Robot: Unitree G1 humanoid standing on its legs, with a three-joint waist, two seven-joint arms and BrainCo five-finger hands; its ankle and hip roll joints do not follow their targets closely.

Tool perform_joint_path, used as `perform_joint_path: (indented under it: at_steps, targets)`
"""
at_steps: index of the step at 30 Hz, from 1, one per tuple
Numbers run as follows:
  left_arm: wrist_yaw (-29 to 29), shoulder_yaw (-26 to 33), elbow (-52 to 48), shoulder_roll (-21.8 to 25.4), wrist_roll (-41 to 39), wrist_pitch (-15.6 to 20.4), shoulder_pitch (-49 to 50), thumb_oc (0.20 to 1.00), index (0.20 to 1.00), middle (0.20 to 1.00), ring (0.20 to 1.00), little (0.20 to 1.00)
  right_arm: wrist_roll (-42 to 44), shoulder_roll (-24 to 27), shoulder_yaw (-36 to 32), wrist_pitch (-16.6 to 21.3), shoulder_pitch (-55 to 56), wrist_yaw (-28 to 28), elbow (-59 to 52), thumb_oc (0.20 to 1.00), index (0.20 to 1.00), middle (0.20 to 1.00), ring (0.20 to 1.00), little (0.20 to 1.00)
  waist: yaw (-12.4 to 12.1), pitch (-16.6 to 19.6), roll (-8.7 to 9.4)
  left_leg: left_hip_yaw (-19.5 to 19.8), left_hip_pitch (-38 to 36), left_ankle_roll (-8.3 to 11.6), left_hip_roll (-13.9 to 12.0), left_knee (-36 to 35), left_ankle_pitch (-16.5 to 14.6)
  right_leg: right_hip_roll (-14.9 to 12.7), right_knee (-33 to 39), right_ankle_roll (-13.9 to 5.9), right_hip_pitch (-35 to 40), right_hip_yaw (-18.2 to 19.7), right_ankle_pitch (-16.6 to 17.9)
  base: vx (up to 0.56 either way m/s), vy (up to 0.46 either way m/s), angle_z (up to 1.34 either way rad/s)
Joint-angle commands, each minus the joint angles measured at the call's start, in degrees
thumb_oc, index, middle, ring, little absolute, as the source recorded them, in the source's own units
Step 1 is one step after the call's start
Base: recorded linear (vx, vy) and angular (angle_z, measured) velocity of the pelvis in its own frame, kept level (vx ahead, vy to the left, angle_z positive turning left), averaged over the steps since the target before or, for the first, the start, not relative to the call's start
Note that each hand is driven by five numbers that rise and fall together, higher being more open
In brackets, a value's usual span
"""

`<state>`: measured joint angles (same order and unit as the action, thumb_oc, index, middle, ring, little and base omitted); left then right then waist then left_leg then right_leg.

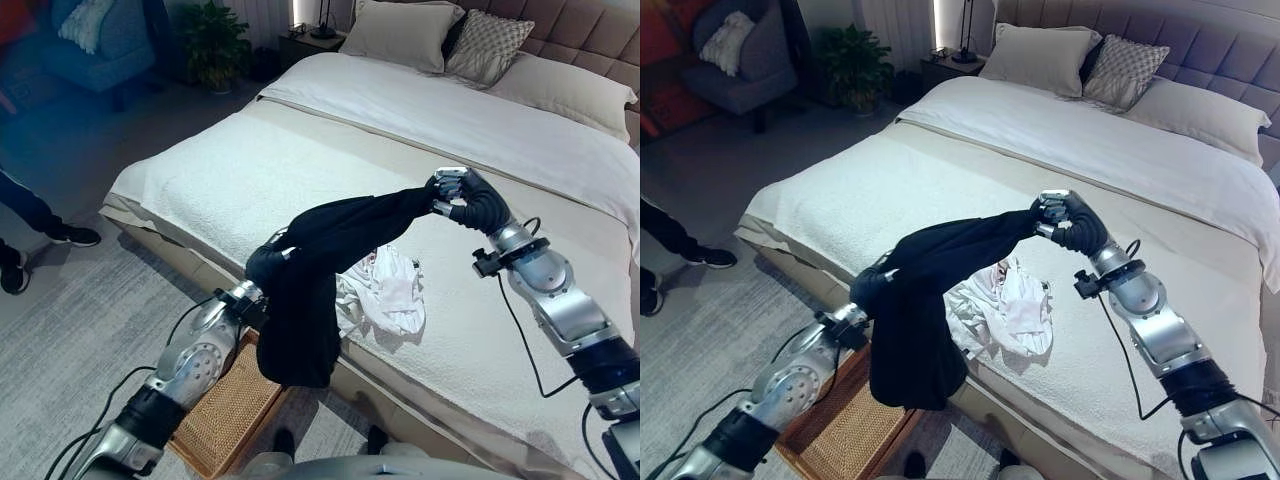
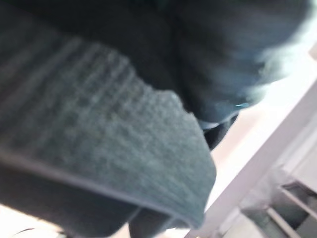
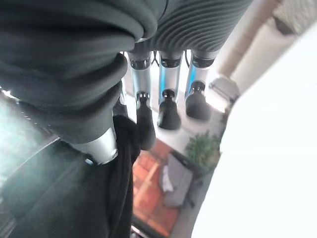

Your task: Pick up clothes into the bucket

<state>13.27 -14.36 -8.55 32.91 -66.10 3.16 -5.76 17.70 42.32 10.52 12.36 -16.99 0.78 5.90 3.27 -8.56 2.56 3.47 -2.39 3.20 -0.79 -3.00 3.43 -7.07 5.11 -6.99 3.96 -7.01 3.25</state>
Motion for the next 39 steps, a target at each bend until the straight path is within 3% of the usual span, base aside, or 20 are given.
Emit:
perform_joint_path:
  at_steps: [1, 8, 13, 23, 27, 33, 36, 39]
  targets:
    - [-1.22, 11.57, -5.86, 3.97, -2.59, 9.92, 1.43, 0.2, 0.2, 0.2, 0.2, 0.2, 3.79, 2.18, -7.73, 0.1, 1.25, -1.75, 4.93, 1.0, 1.0, 1.0, 1.0, 1.0, -1.4, 1.7, 1.44, 0.73, 3.15, 0.04, 1.31, 6.96, -5.77, -1.66, -8.56, -1.07, -2.58, -1.01, -4.66, 0.0, 0.0, 0.0]
    - [-3.79, 17.29, -10.61, 4.29, 4.11, 13.93, 1.99, 0.2, 0.2, 0.2, 0.2, 0.2, 4.54, -4.17, -8.75, -0.34, 7.52, -1.09, 10.23, 1.0, 1.0, 1.0, 1.0, 1.0, -1.91, 1.11, 1.31, 1.35, 3.4, 0.1, 1.44, 7.04, -5.7, -1.8, -9.06, -0.84, -2.74, -1.43, -4.93, 0.0, 0.002, 0.06]
    - [-8.42, 22.96, -10.47, 6.12, 17.04, 16.92, 3.29, 0.2, 0.2, 0.2, 0.2, 0.2, 0.24, -10.9, -9.41, -1.79, 14.04, -2.11, 21.97, 1.0, 1.0, 1.0, 1.0, 1.0, -2.18, 0.02, 0.95, 1.94, 4.16, 0.21, 1.8, 7.44, -5.62, -1.95, -9.82, -0.68, -3.22, -2.25, -5.19, -0.02, 0.007, 0.09]
    - [-14.08, 26.09, -7.67, 5.66, 32.74, 16.23, 9.26, 0.2, 0.2, 0.2, 0.2, 0.2, -6.82, -16.27, -10.03, -4.07, 18.42, -4.71, 38.32, 1.0, 1.0, 1.0, 1.0, 1.0, -2.17, -1.53, 0.81, 2.27, 5.35, 0.34, 1.62, 8.25, -5.59, -1.88, -10.38, -0.61, -4.31, -2.58, -5.35, -0.01, -0.004, 0.05]
    - [-15.75, 24.38, -4.45, 0.28, 35.57, 15.73, 10.49, 0.2, 0.2, 0.2, 0.2, 0.2, -7.83, -17.77, -10.56, -3.96, 18.78, -6.66, 43.08, 1.0, 1.0, 1.0, 1.0, 1.0, -1.93, -2.27, 0.73, 2.05, 5.93, 0.32, 1.57, 8.68, -5.69, -1.85, -10.72, -0.68, -4.96, -2.37, -5.46, 0.0, 0.0, 0.0]
    - [-24.06, 24.03, 6.36, -6.8, 47.94, 15.52, 11.04, 0.2, 0.2, 0.2, 0.2, 0.2, -8.49, -21.24, -10.96, -2.92, 19.56, -9.56, 49.65, 1.0, 1.0, 1.0, 1.0, 1.0, -1.29, -3.35, 0.91, 1.33, 6.81, 0.18, 1.41, 9.22, -5.87, -1.79, -11.16, -0.76, -6.03, -1.61, -5.56, -0.01, 0.005, -0.01]
    - [-27.18, 24.11, 10.69, -7.45, 53.71, 15.19, 10.88, 0.2, 0.2, 0.2, 0.2, 0.2, -8.63, -22.79, -9.92, -2.47, 19.88, -9.36, 52.29, 1.0, 1.0, 1.0, 1.0, 1.0, -1.02, -3.7, 0.94, 1.07, 7.12, 0.15, 1.31, 9.43, -5.92, -1.72, -11.35, -0.79, -6.56, -1.44, -5.56, 0.0, 0.001, -0.01]
    - [-28.82, 24.1, 15.48, -8.33, 54.53, 15.19, 10.1, 0.2, 0.2, 0.2, 0.2, 0.2, -8.24, -24.01, -9.08, -2.43, 20.08, -8.78, 54.02, 1.0, 1.0, 1.0, 1.0, 1.0, -0.82, -3.88, 1.0, 0.84, 7.24, 0.21, 1.3, 9.52, -5.96, -1.66, -11.48, -0.79, -6.85, -1.23, -5.52, -0.01, 0.006, -0.11]
